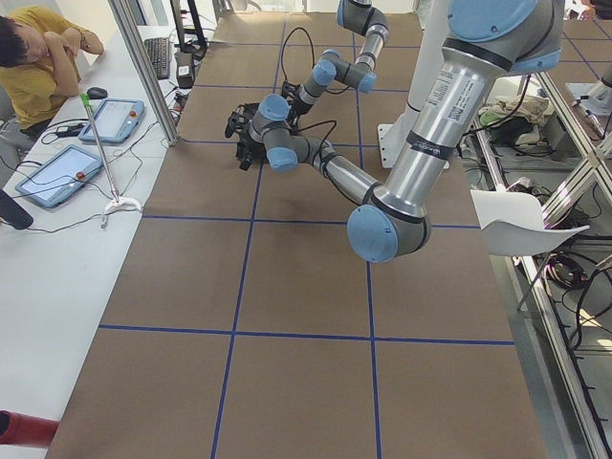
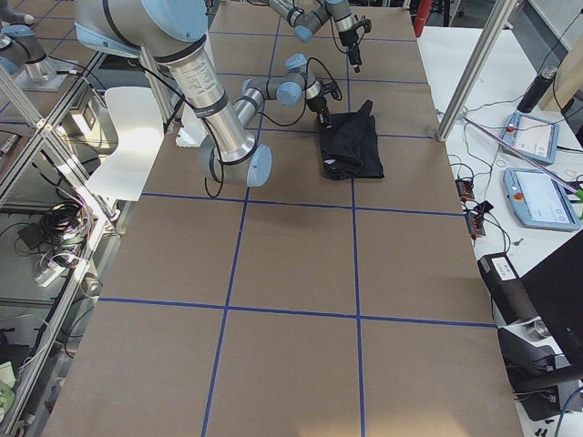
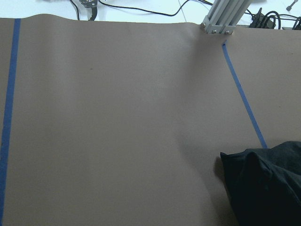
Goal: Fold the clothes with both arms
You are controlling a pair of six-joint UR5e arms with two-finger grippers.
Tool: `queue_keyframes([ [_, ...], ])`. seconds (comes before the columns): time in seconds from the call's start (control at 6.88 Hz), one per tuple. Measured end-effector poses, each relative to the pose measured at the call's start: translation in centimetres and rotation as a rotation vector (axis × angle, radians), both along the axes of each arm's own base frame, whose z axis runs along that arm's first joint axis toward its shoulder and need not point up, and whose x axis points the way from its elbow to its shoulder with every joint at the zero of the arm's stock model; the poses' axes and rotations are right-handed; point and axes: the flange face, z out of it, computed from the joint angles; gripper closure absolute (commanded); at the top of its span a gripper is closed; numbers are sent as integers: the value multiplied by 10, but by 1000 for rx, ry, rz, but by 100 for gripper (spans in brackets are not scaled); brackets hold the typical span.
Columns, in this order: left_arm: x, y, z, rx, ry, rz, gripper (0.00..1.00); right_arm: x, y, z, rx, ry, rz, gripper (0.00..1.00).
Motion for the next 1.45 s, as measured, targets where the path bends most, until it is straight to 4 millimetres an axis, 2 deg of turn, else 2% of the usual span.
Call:
queue_keyframes([
  [0.29,0,0,0,0,0,1,0,-12,-9,16,13,-20,11,100],
  [0.58,0,0,0,2,-3,2,0,-2,-32,24,21,-4,30,100],
  [0.87,1,0,0,2,-3,3,0,22,-76,37,32,40,58,100],
  [1.45,-1,1,-2,1,2,-1,0,49,-193,70,71,64,93,100],
])
